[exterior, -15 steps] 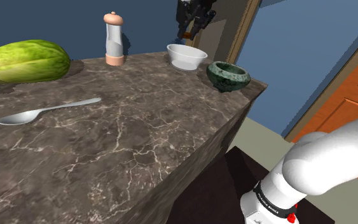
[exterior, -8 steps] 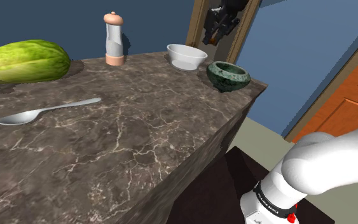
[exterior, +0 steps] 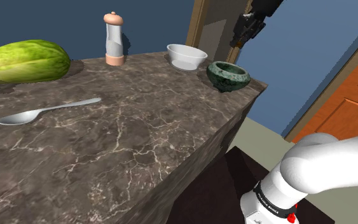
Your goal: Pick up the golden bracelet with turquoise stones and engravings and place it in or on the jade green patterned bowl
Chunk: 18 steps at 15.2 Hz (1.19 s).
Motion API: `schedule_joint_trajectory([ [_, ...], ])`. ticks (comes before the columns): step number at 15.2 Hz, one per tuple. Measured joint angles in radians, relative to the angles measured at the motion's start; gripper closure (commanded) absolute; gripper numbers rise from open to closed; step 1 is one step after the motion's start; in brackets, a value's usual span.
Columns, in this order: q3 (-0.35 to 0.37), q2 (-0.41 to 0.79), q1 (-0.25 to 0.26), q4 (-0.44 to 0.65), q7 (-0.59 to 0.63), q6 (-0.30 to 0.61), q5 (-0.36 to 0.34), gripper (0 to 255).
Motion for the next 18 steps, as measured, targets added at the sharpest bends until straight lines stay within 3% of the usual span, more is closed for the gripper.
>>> schedule_joint_trajectory([
  [14,-0.022,-0.079,-0.010,-0.235,-0.030,0.154,-0.010,255],
  [18,-0.022,-0.082,-0.010,-0.245,-0.031,0.161,-0.011,255],
])
